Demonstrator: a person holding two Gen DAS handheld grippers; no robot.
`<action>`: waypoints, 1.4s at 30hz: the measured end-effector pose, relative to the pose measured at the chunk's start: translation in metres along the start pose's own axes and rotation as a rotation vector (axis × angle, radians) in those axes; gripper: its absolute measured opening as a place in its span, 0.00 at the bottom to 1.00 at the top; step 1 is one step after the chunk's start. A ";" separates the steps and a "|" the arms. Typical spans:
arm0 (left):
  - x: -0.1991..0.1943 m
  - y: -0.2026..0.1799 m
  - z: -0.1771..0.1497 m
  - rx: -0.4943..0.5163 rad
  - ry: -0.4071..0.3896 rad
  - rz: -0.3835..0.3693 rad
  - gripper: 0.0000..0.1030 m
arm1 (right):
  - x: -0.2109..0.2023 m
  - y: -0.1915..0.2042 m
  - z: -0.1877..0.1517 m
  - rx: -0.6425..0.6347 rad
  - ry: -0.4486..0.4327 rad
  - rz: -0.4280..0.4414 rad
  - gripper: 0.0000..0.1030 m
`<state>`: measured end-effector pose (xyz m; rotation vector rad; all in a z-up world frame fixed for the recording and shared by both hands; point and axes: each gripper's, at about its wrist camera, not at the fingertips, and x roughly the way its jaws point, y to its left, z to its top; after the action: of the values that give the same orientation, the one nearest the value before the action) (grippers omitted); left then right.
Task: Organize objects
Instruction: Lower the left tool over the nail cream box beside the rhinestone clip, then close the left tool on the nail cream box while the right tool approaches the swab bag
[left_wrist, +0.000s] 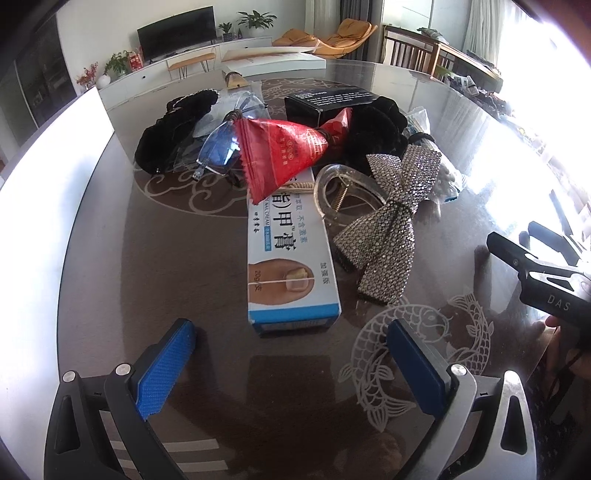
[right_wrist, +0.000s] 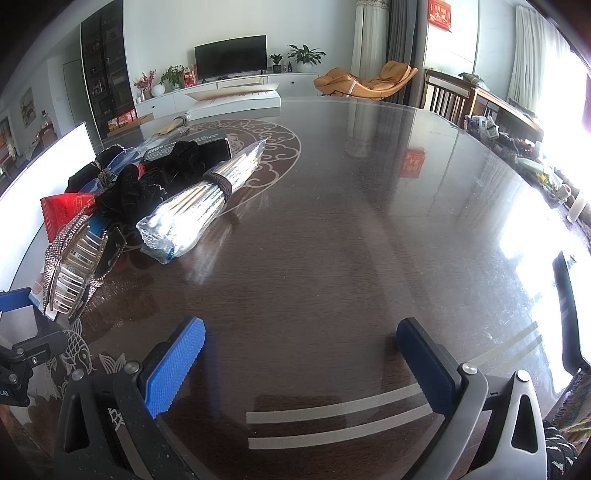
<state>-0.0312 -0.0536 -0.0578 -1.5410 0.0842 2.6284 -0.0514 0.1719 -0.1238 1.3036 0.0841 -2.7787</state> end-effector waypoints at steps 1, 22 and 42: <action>-0.001 0.002 -0.001 -0.009 0.005 0.004 1.00 | 0.000 0.000 0.000 0.000 0.000 0.000 1.00; 0.017 0.026 0.055 -0.145 -0.013 -0.133 1.00 | 0.000 0.001 0.000 0.001 -0.003 -0.001 1.00; 0.024 0.022 0.063 -0.104 -0.021 -0.030 0.42 | 0.000 -0.001 0.003 0.001 -0.004 0.001 1.00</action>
<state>-0.0993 -0.0685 -0.0478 -1.5311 -0.0776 2.6640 -0.0537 0.1729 -0.1217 1.2981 0.0816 -2.7807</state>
